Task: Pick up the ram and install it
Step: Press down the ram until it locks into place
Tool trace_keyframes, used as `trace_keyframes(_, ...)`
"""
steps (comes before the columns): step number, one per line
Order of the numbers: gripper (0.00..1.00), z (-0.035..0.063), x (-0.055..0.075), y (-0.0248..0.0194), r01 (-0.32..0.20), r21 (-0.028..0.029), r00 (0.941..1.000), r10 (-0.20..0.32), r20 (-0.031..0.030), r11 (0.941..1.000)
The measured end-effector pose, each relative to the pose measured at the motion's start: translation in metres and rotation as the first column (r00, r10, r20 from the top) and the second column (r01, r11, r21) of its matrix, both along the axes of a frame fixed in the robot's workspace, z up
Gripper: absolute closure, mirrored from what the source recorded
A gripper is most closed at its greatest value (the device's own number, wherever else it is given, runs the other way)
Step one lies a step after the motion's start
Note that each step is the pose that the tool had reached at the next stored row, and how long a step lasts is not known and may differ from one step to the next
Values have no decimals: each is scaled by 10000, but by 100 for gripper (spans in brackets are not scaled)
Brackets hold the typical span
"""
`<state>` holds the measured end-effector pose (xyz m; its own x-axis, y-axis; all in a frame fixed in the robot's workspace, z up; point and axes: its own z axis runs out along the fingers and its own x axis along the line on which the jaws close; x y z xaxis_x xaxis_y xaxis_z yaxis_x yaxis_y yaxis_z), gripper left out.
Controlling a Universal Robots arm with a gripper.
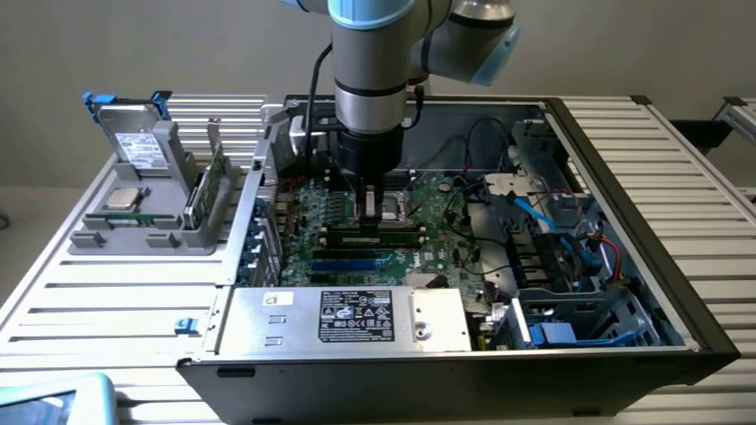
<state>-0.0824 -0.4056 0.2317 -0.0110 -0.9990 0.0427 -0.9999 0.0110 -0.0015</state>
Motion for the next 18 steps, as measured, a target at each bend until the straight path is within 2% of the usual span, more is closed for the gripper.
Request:
trace_keyframes(10, 89, -5, -1, 12, 6, 9, 10000, -6, 1, 10000)
trace_keyframes(18, 89, -7, -2, 14, 8, 58, 10000, -8, 1, 10000)
